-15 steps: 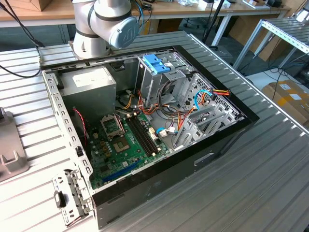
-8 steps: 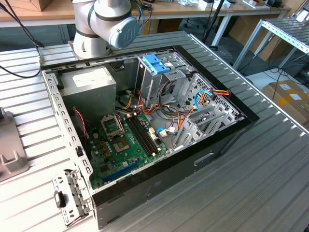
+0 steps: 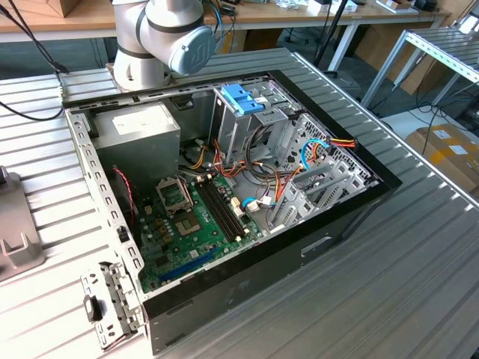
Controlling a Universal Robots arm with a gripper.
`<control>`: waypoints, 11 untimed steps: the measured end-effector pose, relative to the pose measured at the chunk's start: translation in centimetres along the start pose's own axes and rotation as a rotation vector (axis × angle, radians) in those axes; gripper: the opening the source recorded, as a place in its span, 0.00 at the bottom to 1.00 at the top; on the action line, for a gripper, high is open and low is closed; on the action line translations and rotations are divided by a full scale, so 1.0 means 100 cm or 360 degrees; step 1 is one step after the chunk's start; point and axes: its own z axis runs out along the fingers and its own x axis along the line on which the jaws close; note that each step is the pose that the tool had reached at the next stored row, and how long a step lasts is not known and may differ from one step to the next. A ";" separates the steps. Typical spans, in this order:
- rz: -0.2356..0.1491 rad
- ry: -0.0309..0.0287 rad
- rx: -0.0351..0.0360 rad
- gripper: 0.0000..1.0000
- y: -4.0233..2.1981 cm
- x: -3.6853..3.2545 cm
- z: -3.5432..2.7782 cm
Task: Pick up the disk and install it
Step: 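Pick up the disk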
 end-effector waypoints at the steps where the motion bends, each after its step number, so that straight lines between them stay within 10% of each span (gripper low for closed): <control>1: 0.0000 0.00000 0.0000 0.60 0.0000 0.0000 0.0000; 11: 0.0000 0.00001 0.0000 0.37 0.0000 0.0000 0.0000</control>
